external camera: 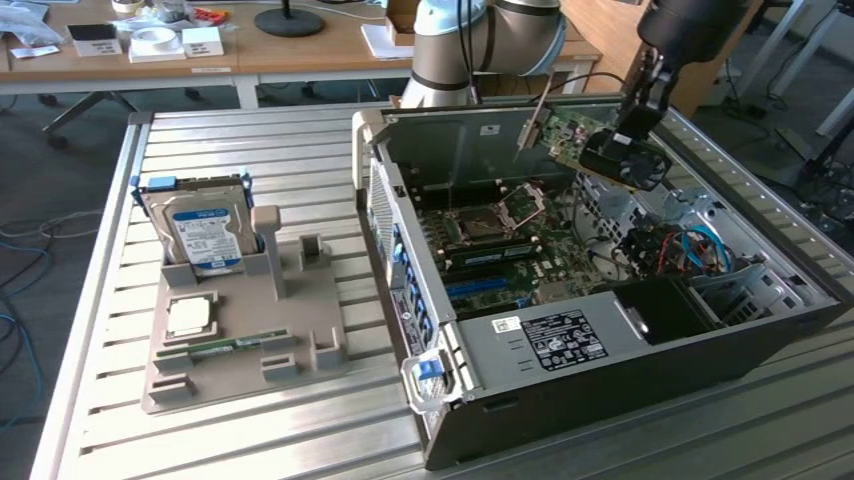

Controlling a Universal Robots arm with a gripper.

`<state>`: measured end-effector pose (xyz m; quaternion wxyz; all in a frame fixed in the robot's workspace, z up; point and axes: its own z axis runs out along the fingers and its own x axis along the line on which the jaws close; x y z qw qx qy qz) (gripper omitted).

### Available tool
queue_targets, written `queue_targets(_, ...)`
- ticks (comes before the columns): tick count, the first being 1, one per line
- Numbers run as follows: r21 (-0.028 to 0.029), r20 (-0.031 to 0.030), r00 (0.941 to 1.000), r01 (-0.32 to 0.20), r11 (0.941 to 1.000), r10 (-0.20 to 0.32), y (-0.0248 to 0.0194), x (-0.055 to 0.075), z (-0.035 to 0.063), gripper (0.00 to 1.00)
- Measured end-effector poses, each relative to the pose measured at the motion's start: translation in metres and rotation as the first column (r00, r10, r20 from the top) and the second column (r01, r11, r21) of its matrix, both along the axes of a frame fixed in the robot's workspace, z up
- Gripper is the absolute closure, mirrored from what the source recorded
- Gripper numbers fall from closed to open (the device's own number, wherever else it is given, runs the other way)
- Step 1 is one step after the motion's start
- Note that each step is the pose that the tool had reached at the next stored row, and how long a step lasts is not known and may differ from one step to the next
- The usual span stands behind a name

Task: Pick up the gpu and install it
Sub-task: 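Insert the gpu into the slot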

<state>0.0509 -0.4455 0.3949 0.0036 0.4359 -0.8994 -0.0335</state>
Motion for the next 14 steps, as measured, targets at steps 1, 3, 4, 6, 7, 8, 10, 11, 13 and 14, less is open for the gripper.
queue_targets(1,-0.0001,0.0000,0.9998,-0.019,0.9998,0.019,0.0000,0.0000,-0.0001,0.73)
queue_targets(3,0.0000,0.0000,0.9985,-0.055,0.9985,0.055,0.0000,0.0000,-0.0002,0.73)
queue_targets(4,0.0000,0.0000,0.9973,-0.073,0.9973,0.073,0.0000,0.0000,-0.0003,0.73)
queue_targets(6,0.0000,0.0000,0.9941,-0.109,0.9941,0.109,0.0000,0.0000,-0.0004,0.73)
queue_targets(7,0.0000,0.0000,0.9920,-0.127,0.9920,0.127,0.0000,0.0000,-0.0005,0.73)
queue_targets(8,0.0000,0.0000,0.9893,-0.146,0.9893,0.146,0.0000,0.0000,-0.0006,0.73)
queue_targets(10,0.0000,0.0000,0.9834,-0.182,0.9834,0.182,0.0000,0.0000,-0.0007,0.73)
queue_targets(11,0.0001,0.0000,0.9800,-0.199,0.9800,0.199,0.0000,0.0000,-0.0008,0.73)
queue_targets(13,0.0000,0.0000,0.9722,-0.234,0.9722,0.234,0.0000,0.0000,-0.0010,0.73)
queue_targets(14,0.0000,0.0000,0.9678,-0.252,0.9678,0.252,0.0000,0.0000,-0.0010,0.73)
